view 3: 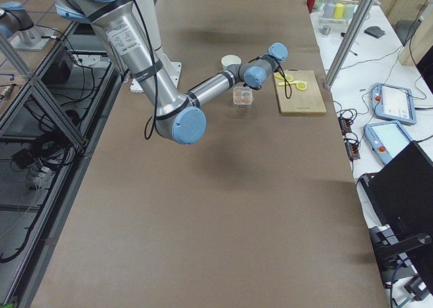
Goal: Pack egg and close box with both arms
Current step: 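Push the lid closed over the eggs with the right gripper, then withdraw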
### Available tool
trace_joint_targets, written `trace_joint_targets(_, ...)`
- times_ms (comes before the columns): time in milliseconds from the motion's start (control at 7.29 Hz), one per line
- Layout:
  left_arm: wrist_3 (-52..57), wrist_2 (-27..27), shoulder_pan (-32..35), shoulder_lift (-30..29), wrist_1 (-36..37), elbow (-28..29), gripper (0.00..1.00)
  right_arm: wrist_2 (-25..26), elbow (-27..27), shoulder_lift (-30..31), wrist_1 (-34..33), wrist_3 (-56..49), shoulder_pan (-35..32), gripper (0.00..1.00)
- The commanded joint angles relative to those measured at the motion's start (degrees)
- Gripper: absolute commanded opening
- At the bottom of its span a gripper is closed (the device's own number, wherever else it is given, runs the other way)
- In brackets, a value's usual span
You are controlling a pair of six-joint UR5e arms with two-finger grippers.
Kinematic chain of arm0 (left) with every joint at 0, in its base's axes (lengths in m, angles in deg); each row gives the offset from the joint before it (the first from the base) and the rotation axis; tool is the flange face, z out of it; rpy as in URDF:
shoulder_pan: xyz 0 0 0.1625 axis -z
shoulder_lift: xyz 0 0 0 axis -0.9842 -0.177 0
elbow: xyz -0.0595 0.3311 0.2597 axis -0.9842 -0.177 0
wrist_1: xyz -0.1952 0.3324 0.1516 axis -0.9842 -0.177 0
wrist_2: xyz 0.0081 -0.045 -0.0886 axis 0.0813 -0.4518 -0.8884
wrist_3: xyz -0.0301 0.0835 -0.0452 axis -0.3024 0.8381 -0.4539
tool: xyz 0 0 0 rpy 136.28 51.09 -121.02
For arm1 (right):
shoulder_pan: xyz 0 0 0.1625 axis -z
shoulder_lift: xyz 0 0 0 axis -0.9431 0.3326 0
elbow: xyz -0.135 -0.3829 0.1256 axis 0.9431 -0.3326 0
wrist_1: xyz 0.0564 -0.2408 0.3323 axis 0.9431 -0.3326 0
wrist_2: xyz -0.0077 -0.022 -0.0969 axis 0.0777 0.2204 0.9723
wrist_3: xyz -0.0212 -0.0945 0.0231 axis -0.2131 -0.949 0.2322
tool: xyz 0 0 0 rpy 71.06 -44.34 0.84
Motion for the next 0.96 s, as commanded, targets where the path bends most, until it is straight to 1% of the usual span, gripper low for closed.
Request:
trace_joint_targets(0,-0.1,-0.4,0.0,0.1,-0.1,0.0,0.98,6.8,-0.1,-2.2,-0.8,3.8,-2.9,0.99)
trace_joint_targets(274,-0.2,-0.4,0.0,0.1,-0.1,0.0,0.98,7.6,-0.1,0.3,-2.7,3.3,-11.0,1.00)
trace_joint_targets(411,-0.2,-0.4,0.0,0.1,-0.1,-0.1,0.98,10.1,-0.4,2.5,-3.1,2.9,-14.7,1.00)
trace_joint_targets(549,-0.2,-1.3,0.0,0.1,-0.2,-0.3,0.98,12.4,0.1,5.8,-3.4,2.3,-18.3,1.00)
trace_joint_targets(823,-0.2,-1.6,0.0,0.1,-0.1,-0.1,0.98,13.6,1.1,11.2,-3.4,1.9,-24.1,1.00)
